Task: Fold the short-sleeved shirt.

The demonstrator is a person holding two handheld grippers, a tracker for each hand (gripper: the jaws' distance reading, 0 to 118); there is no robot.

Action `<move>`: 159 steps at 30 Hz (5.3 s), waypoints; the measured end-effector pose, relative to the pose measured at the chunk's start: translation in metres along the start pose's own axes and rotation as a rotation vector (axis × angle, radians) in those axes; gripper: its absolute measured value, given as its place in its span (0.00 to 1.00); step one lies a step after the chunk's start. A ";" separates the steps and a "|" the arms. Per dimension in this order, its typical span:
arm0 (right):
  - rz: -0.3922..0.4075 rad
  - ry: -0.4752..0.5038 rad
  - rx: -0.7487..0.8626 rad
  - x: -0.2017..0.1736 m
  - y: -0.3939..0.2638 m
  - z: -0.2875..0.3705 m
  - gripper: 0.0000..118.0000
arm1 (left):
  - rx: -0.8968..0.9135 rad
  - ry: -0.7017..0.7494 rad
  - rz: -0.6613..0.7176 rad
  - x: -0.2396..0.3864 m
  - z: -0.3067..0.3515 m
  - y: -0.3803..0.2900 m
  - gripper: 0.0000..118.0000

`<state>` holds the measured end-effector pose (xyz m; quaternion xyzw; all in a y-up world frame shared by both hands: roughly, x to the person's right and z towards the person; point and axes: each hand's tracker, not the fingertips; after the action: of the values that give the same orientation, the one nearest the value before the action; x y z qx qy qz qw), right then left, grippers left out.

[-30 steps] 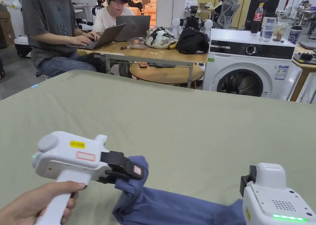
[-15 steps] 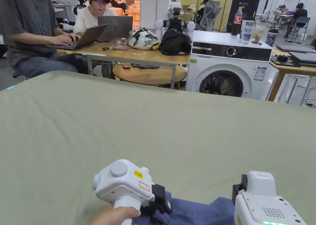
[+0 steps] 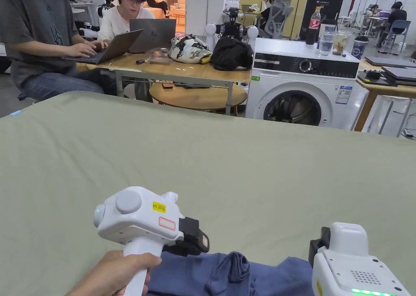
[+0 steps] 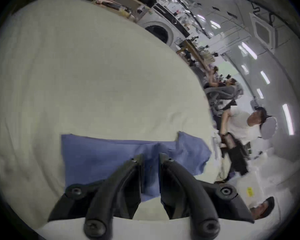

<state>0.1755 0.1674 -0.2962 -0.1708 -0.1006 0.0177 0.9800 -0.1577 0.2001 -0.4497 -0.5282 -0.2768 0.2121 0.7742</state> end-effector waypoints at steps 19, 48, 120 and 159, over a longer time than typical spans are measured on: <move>0.008 0.001 -0.006 0.004 -0.004 0.001 0.00 | -0.192 -0.260 0.065 -0.010 -0.109 -0.043 0.01; -0.051 0.022 -0.002 0.003 -0.005 0.000 0.00 | -0.029 -0.378 0.148 -0.164 -0.011 -0.036 0.55; -0.008 0.002 0.089 0.022 -0.009 0.029 0.00 | -0.088 -0.155 -0.075 0.081 -0.038 -0.014 0.20; -0.069 0.013 0.209 0.004 0.026 0.007 0.00 | 0.975 0.348 -0.581 0.064 0.030 -0.131 0.07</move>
<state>0.1778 0.1942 -0.2975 -0.0640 -0.0979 -0.0068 0.9931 -0.1236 0.2148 -0.3054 -0.0411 -0.1497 0.0044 0.9879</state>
